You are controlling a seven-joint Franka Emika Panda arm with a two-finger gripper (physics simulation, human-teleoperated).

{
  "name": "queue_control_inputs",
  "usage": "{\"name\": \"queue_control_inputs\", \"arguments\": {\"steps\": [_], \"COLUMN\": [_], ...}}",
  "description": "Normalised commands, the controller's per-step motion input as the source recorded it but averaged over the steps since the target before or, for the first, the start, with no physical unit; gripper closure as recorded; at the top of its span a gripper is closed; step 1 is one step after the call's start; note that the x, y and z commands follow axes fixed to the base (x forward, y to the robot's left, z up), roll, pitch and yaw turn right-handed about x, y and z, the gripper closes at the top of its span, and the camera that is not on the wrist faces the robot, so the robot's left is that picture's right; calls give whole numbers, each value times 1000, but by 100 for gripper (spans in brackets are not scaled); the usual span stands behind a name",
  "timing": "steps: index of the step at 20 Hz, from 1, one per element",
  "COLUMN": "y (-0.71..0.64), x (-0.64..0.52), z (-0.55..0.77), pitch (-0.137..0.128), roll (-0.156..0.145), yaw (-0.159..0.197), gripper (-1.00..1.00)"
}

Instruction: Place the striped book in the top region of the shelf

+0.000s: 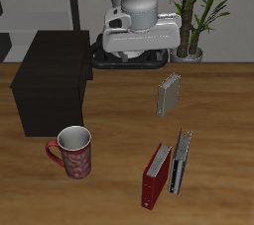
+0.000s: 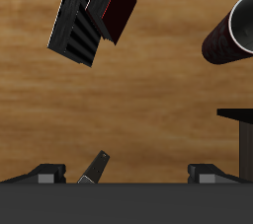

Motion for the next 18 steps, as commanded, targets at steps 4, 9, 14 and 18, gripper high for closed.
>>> {"name": "queue_control_inputs", "arguments": {"steps": [4, 9, 14, 18], "y": [141, 151, 419, 299], "x": [261, 189, 344, 354], "z": [67, 28, 12, -9], "pitch": [-13, -6, -15, -26], "roll": [-29, -15, -10, 14], "yaw": [-6, 5, 23, 50], "gripper": [-100, -100, -100, -100]}}
